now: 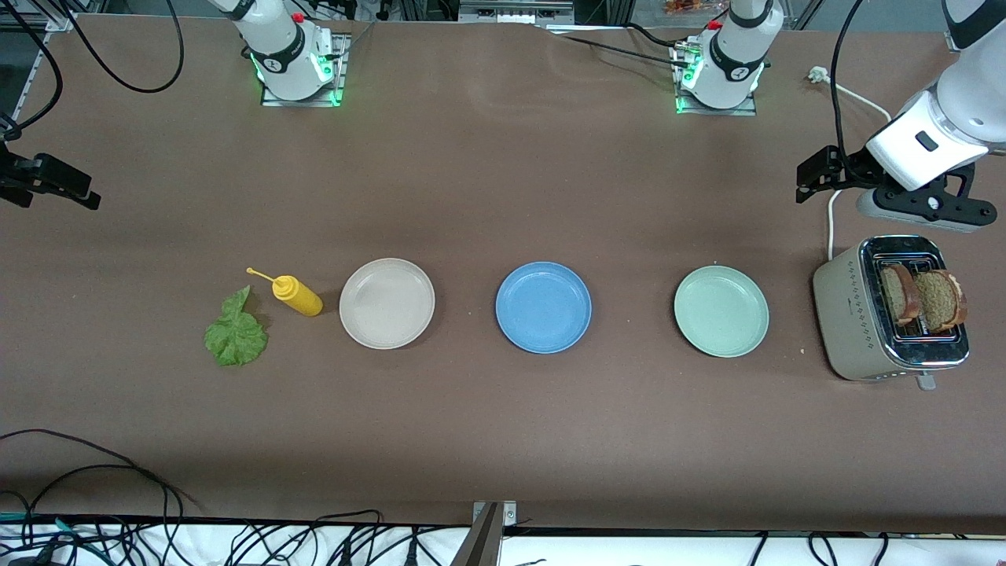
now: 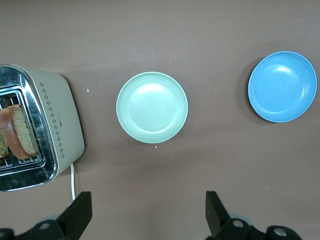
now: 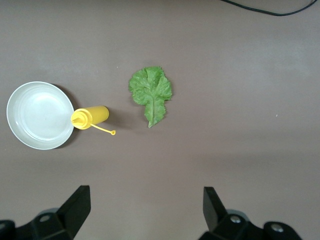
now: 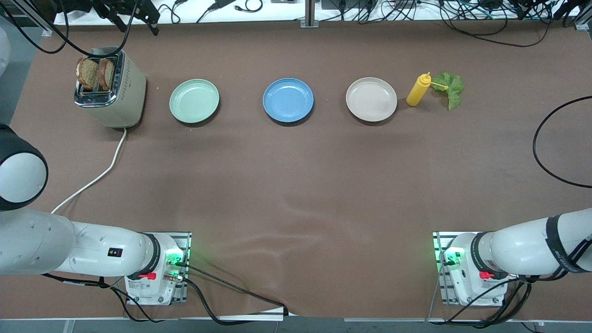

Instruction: Make sandwich in blue plate with both arms

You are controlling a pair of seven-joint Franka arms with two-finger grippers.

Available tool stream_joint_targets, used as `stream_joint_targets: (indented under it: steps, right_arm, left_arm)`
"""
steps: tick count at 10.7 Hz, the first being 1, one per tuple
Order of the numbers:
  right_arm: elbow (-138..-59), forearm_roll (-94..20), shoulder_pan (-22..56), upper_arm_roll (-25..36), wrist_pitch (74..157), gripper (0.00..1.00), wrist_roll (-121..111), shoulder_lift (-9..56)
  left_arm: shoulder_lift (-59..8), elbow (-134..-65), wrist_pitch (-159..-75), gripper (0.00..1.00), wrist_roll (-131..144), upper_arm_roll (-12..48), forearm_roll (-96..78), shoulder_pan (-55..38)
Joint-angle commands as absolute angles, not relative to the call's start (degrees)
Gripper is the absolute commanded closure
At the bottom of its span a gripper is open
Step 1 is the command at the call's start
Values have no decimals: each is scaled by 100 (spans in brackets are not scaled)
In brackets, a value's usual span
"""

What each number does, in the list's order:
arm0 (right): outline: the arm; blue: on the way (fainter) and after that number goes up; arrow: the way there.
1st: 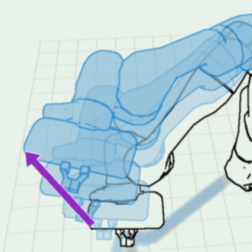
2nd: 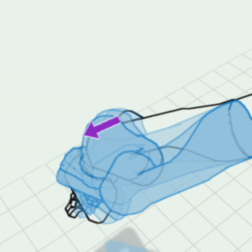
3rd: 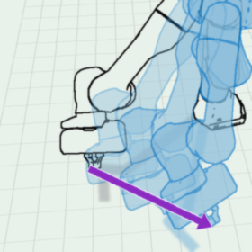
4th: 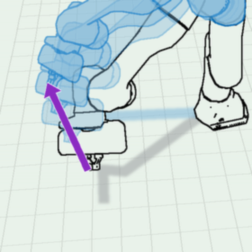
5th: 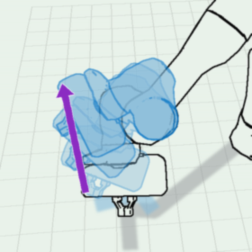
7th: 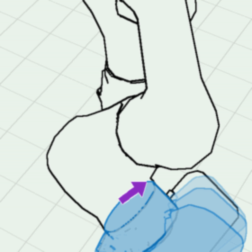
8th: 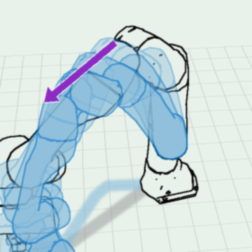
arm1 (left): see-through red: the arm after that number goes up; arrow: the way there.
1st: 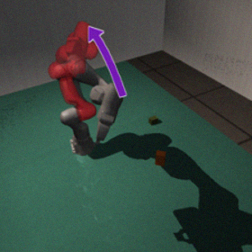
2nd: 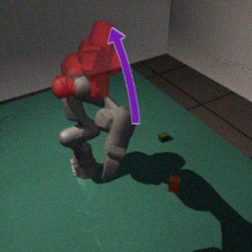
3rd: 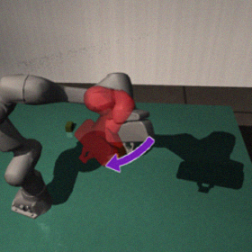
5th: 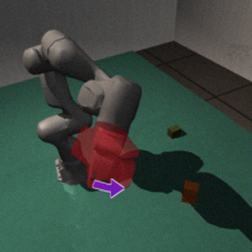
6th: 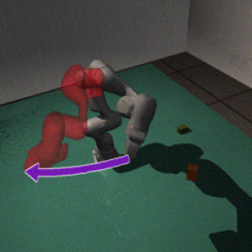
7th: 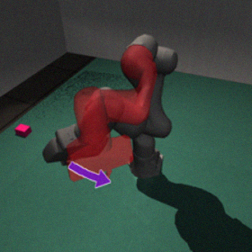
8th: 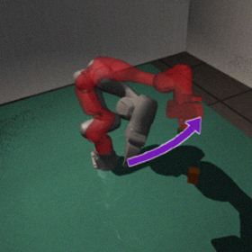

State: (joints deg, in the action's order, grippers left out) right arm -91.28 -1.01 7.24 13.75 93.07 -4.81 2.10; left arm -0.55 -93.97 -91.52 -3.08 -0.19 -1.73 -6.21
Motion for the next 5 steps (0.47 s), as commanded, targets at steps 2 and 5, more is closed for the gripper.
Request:
stream_joint_targets:
  steps: [2,5]
  right_arm:
    - [-8780,-44,703,1573,9202,0,-501,264]
    - [-8771,-53,703,1573,9193,0,-527,264]
  left_arm:
    - [-105,-9281,-9105,0,-422,-44,-97,-633]
    - [-105,-9272,-9105,0,-413,-44,-88,-633]
